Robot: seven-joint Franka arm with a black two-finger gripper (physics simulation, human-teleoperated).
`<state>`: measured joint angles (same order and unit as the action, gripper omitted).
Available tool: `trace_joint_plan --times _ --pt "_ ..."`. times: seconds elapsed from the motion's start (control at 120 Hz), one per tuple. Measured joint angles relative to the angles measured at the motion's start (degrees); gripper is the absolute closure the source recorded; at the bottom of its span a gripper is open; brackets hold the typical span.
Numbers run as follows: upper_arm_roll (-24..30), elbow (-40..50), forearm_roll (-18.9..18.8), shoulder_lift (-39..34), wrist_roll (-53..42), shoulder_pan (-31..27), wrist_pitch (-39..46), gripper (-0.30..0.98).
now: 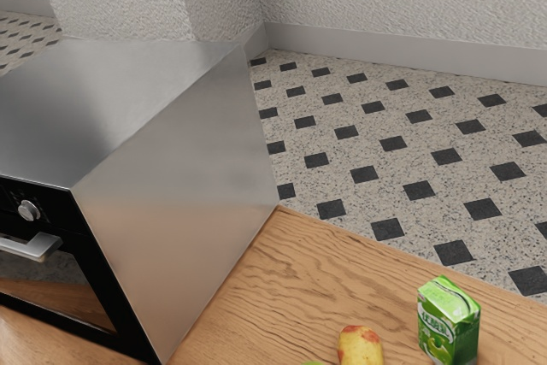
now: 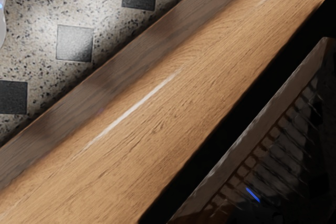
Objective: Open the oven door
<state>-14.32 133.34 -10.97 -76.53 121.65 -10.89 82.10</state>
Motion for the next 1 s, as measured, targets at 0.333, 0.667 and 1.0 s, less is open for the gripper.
trace_joint_plan --times 0.333,0.667,1.0 --pt "-0.7 1.7 -3.4 4.3 -14.0 -2.6 6.7 0.00" --pt "-4.1 5.9 -5.5 4.8 -28.2 -3.6 17.0 0.00" --pt "-3.7 9.5 -7.6 5.2 -37.8 -2.0 23.7 0.00"
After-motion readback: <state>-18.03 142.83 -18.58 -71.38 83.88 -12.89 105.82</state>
